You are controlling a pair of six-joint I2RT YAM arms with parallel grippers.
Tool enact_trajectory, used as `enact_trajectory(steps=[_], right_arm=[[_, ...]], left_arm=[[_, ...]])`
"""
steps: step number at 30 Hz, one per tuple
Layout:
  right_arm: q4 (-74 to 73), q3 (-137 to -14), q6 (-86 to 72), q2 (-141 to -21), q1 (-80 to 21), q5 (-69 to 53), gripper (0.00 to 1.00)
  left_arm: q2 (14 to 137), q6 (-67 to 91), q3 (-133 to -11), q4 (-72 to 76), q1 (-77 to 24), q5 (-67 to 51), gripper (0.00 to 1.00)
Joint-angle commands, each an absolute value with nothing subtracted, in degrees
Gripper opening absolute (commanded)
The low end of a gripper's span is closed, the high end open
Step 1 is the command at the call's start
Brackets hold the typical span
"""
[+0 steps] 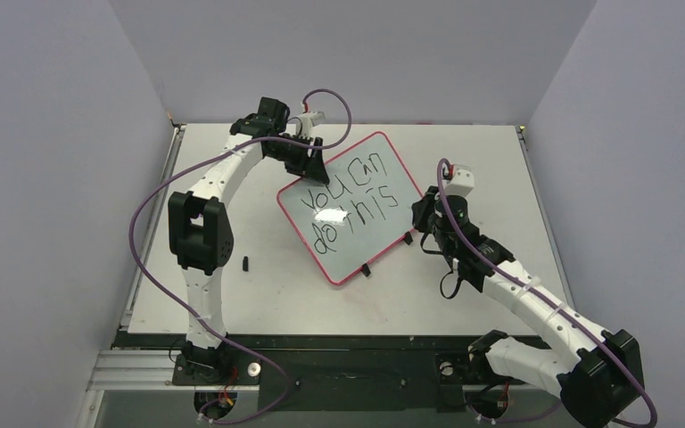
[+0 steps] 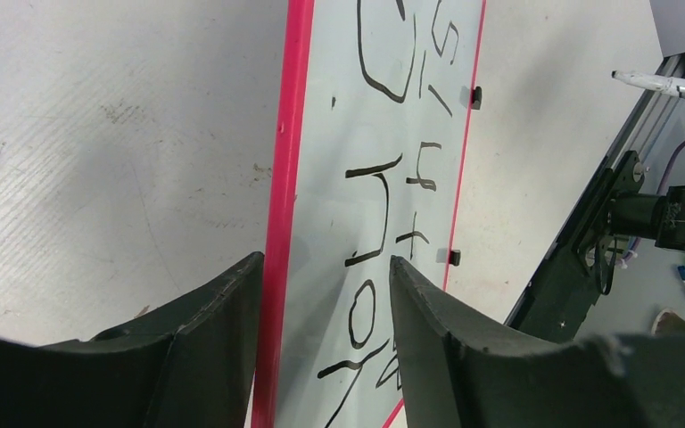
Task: Write a sentence on the whiteboard
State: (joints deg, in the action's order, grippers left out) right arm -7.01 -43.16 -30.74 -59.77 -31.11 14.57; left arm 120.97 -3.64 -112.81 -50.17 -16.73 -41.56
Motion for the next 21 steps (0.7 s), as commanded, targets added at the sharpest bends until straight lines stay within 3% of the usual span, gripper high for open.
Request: enact_trajectory(steps=[1, 15, 21], right_arm=[[-5.5, -42.9, -30.9, -58.0, -30.6, 15.3, 0.00], [-5.1, -42.3, -30.4, -57.1, -29.8, 14.8, 0.00], [-5.3, -42.7, -29.7, -56.7, -29.7, 14.6, 0.00]], left_arm=[[117.2, -2.3, -114.1, -47.1, -16.5, -40.3, 0.50], [116.6, 2.6, -117.6, -44.0, -16.0, -34.9, 0.56], [112.4, 6.3, -117.4, -42.4, -13.6, -24.5, 0.58]])
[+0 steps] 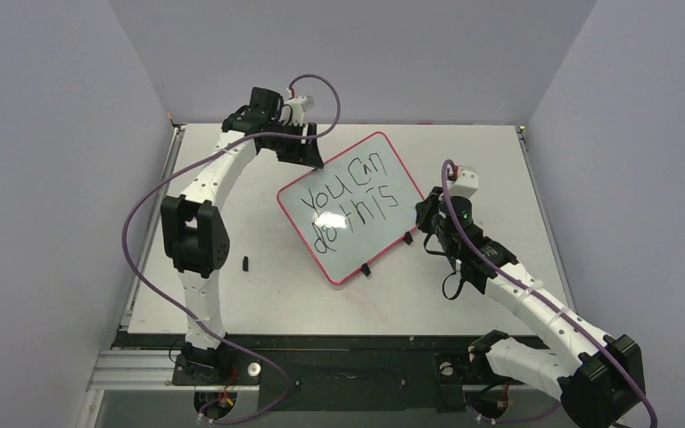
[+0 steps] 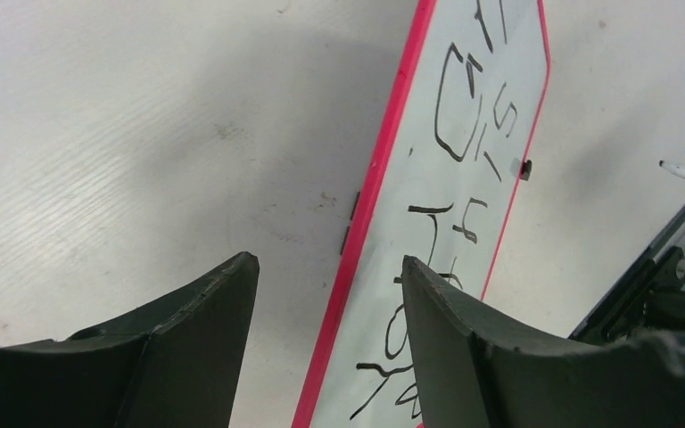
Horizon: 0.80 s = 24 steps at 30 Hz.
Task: Write a sentence on the whiteboard
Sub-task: Write a sentence on the whiteboard, then pick up the pen cap from the center of the board.
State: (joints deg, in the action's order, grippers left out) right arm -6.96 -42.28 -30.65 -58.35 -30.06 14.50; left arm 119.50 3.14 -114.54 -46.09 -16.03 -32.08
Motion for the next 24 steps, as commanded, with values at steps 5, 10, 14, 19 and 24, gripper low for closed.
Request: enact_trajectory(steps=[5, 10, 14, 19, 24], right_arm=[[-5.6, -43.4, -29.2, -56.5, -29.7, 14.8, 0.00], [-5.1, -43.8, -29.5, -56.5, -29.7, 13.6, 0.00], [-4.7, -43.6, -29.7, -56.5, -29.7, 12.7, 0.00], [-4.3, -43.0, -30.2, -55.7, -29.7, 12.2, 0.00], [-4.3, -42.2, -30.7, -54.6, -29.8, 11.5, 0.00]], left_arm=[[103.5, 9.0, -109.2, -40.6, -11.1, -14.0, 0.58], [90.6, 10.3, -92.8, -39.0, -10.1, 1.4, 0.58], [82.0, 11.7, -81.8, -39.3, -9.8, 10.3, 0.58], [75.0, 15.9, -71.9, -42.7, -9.3, 15.1, 0.58], [71.0, 20.0, -62.3, -46.0, -9.3, 15.4, 0.55]])
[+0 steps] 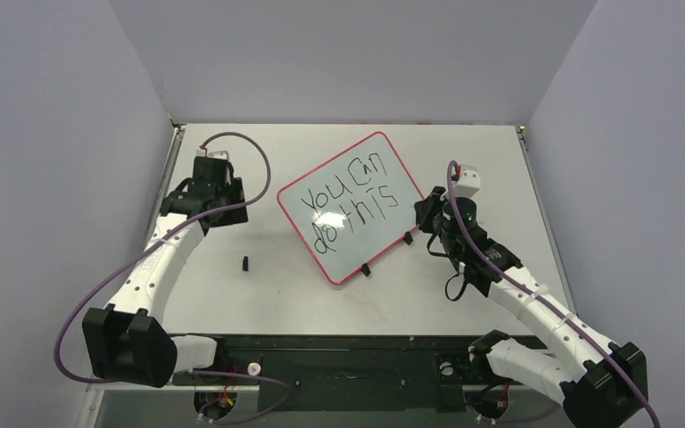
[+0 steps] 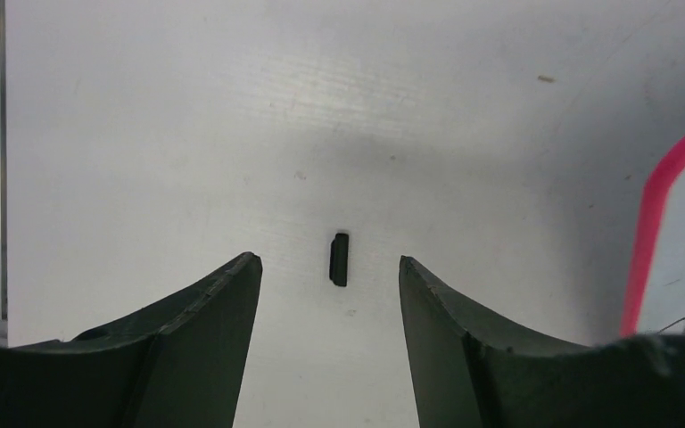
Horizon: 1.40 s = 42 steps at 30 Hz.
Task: Write a sentence on the whiteboard
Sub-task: Pick up the pen cap from the center of the board.
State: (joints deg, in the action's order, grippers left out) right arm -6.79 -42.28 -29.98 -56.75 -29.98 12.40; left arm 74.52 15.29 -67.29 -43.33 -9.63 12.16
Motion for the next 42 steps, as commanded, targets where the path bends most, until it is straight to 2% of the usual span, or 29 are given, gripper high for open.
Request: enact_trajectory(steps=[1, 9, 24, 30, 37, 41, 42], right_arm=[[-4.3, -42.0, -30.9, -54.5, -29.8, 11.3, 0.00], [-4.1, -40.7, -31.0, -53.2, -29.6, 11.3, 0.00], [-3.7, -39.7, -30.4, -52.4, -28.7, 10.9, 0.00], [-3.7, -39.6, -29.9, -52.5, -27.7, 9.8, 0.00], [-3.7, -39.7, -29.8, -52.4, -26.9, 8.8, 0.00], [-3.9, -39.7, -29.8, -52.1, -26.5, 8.6, 0.00], [-4.0, -39.6, -29.8, -52.0, -26.4, 8.6, 0.00]], left_arm=[[70.7, 20.3, -61.1, -46.1, -9.2, 15.2, 0.55], [74.8, 21.1, -52.2, -43.1, -9.5, 11.1, 0.52], [91.1, 21.4, -54.1, -39.7, -9.9, 6.9, 0.48], [93.5, 21.7, -54.8, -39.1, -9.9, 8.9, 0.40], [95.9, 21.7, -55.2, -37.8, -9.7, 9.4, 0.28], [96.7, 21.9, -54.8, -37.0, -9.7, 9.0, 0.14], [96.7, 21.8, -54.7, -36.9, -9.7, 8.9, 0.04]])
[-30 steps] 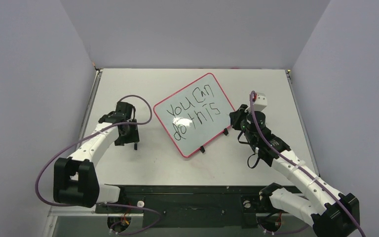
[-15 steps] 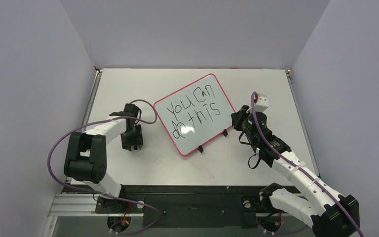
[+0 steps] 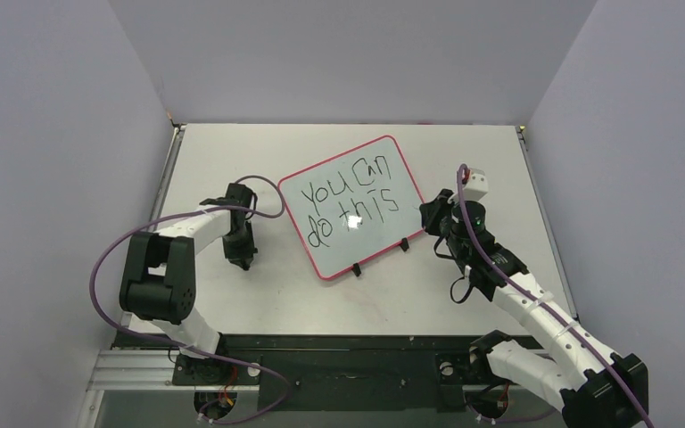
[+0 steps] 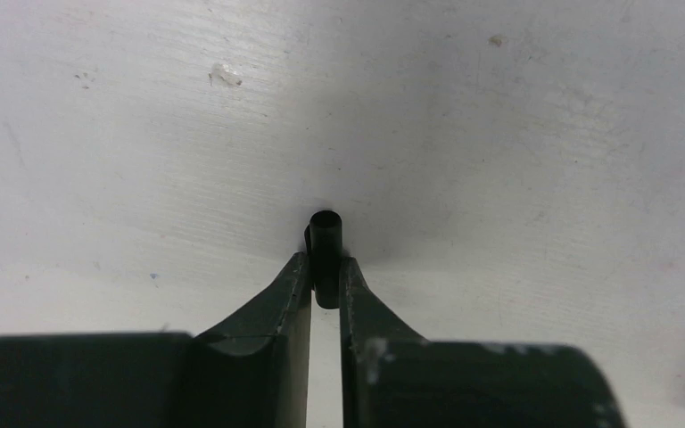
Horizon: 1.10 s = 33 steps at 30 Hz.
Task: Write a sentence on the whiteboard
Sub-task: Pick up the pen cap from the center of the board, then insert the whiteboard marker without the cap into the pen cap.
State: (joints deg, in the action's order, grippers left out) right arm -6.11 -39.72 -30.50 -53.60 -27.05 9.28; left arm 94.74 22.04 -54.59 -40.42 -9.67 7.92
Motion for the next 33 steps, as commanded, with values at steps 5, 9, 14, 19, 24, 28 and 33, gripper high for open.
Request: enact_trajectory(steps=[5, 9, 14, 19, 24, 28, 33], right_arm=[[-4.6, -40.0, -29.7, -51.6, -26.3, 8.1, 0.00], [-5.9, -41.1, -29.5, -50.9, -26.4, 7.8, 0.00], [-7.8, -44.0, -29.3, -50.7, -26.4, 5.3, 0.00], [-9.7, -48.0, -29.4, -51.7, -26.4, -1.5, 0.00], [-12.2, -54.1, -29.9, -53.5, -26.5, -9.5, 0.00], [-14.3, -58.3, -30.5, -55.1, -26.6, -15.6, 0.00], [-15.0, -62.8, -32.7, -58.0, -26.6, -24.9, 0.00]], left_arm=[[94.2, 21.9, -56.0, -38.9, -9.7, 10.0, 0.00], [89.1, 20.5, -59.1, -43.4, -9.1, 11.7, 0.00], [82.5, 16.4, -63.4, -47.9, -8.6, 12.2, 0.00], [73.8, 11.7, -65.9, -48.1, -8.6, 10.3, 0.00], [68.3, 7.8, -71.0, -48.6, -9.5, 4.3, 0.00], [64.4, 2.2, -71.9, -46.8, -12.7, -0.6, 0.00], [58.8, -5.9, -65.4, -34.8, -18.5, -12.2, 0.00]])
